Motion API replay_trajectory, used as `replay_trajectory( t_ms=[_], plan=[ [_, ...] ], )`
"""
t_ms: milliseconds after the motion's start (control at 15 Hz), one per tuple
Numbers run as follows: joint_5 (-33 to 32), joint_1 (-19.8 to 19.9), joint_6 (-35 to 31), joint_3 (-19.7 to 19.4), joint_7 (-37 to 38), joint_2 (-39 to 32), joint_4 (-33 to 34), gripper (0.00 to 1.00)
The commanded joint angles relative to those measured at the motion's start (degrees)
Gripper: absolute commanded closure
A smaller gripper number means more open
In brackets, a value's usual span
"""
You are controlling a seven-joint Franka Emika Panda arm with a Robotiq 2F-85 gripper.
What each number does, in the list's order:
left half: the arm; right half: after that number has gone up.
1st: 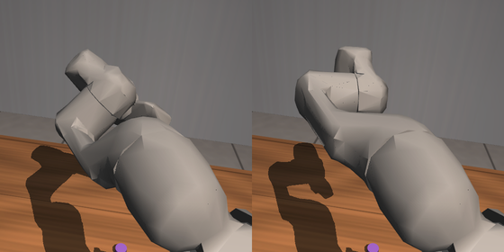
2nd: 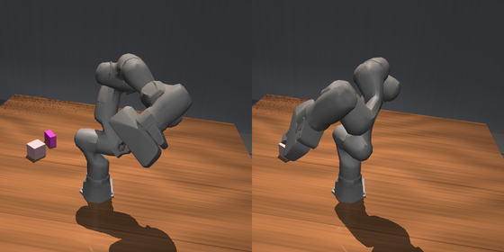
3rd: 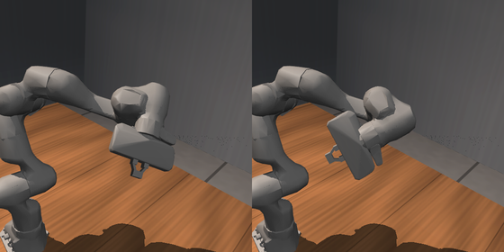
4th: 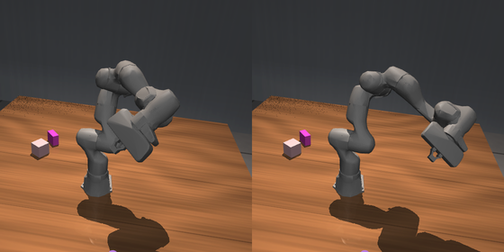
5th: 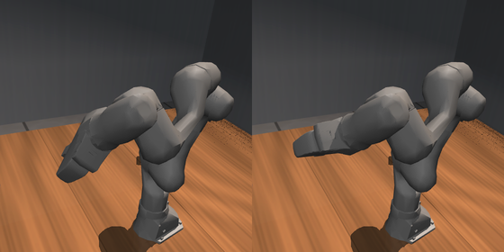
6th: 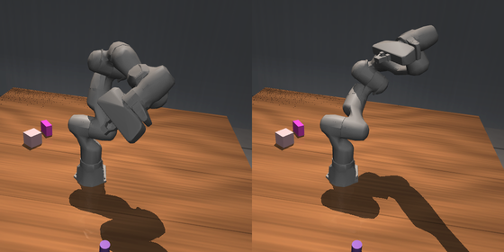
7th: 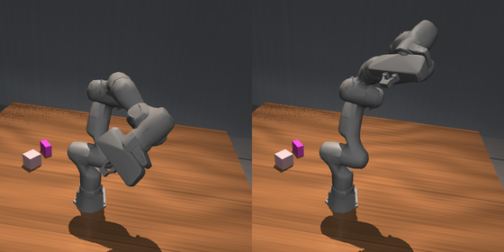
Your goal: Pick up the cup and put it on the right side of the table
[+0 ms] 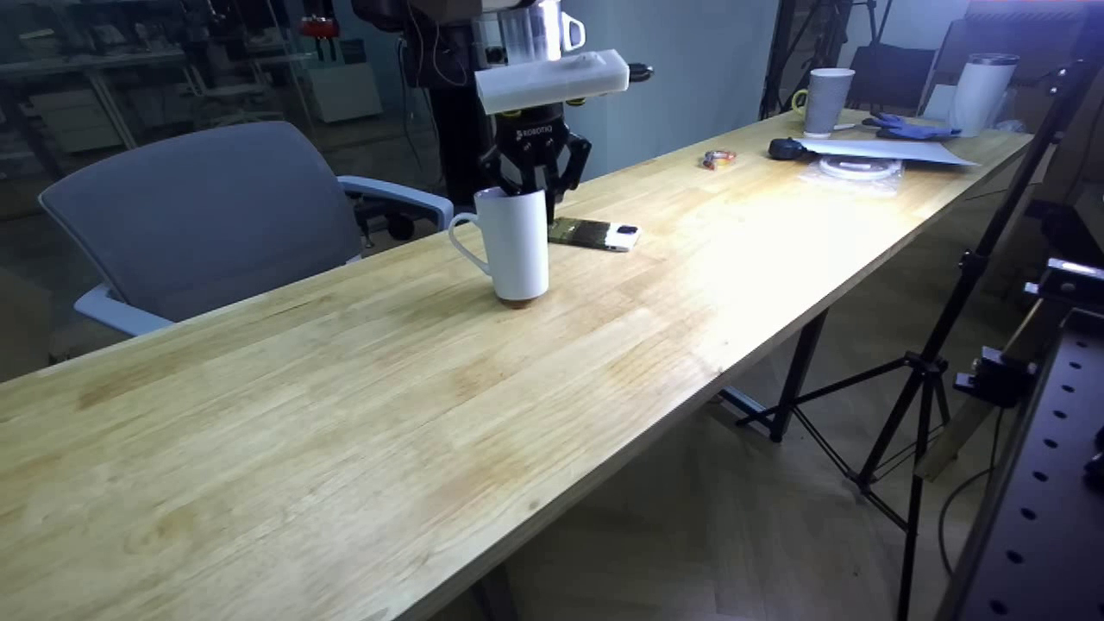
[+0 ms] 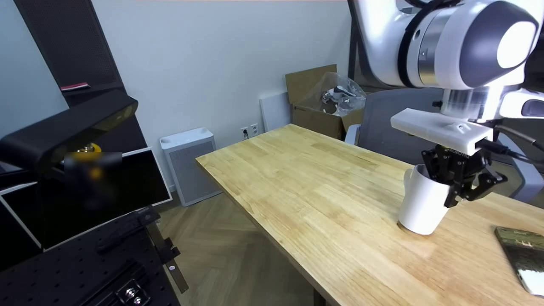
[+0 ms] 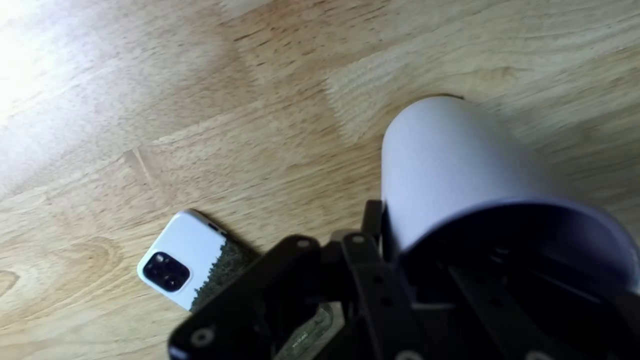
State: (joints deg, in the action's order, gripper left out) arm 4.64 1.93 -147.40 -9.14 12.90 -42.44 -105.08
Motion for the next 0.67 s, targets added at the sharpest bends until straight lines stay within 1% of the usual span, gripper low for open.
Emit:
replay_trajectory(
  t_ms=[0,600],
  plan=[
    [-2.2,-1.8,1.7,-2.2,3.9,-1.0,4.1,0.97],
    [-4.4,-2.9,2.7,-3.7,5.9,-2.3,7.7,0.97]
  ],
)
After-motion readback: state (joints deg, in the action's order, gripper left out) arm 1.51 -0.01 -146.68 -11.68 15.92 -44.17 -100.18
